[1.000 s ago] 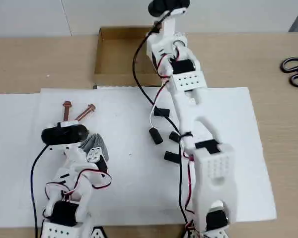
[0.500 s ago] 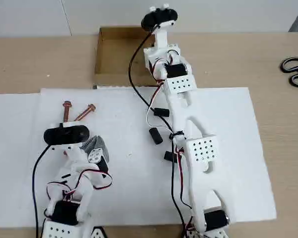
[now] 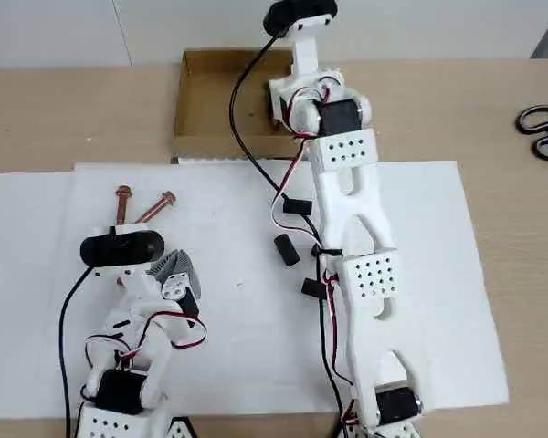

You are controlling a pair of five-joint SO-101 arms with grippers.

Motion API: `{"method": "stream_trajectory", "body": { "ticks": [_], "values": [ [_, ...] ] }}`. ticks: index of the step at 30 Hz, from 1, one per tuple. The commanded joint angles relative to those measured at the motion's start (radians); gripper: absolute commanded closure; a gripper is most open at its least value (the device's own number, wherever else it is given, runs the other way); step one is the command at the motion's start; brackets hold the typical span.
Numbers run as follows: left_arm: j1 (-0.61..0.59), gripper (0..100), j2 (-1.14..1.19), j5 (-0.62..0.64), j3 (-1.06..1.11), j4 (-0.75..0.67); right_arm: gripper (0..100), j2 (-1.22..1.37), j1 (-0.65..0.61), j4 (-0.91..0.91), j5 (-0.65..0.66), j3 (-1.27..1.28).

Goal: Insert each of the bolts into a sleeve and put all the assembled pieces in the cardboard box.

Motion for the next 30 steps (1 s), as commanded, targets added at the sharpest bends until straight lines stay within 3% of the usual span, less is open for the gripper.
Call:
{"method": "stream_trajectory", "body": {
  "ticks": [1,3,9,14,20,30],
  "values": [
    [0.006,99,-0.009,-0.002,-0.005,-0.025,84.2,-0.031,0.005,0.259,0.017,-0.068],
    [0.006,99,-0.009,-0.002,-0.005,-0.025,84.3,-0.030,0.012,0.334,0.044,-0.061],
    [0.005,99,-0.009,-0.002,-0.005,-0.025,84.4,-0.070,0.047,0.340,0.242,0.008],
    [0.002,99,-0.009,-0.002,-0.005,-0.023,84.3,-0.189,0.022,0.338,0.318,0.290],
    [0.000,99,-0.009,-0.002,-0.005,-0.023,84.2,-0.401,-0.019,0.318,0.497,0.661],
    [0.005,99,-0.009,0.000,-0.005,-0.023,84.1,-0.458,0.022,0.326,0.763,0.779]
  ]
}}
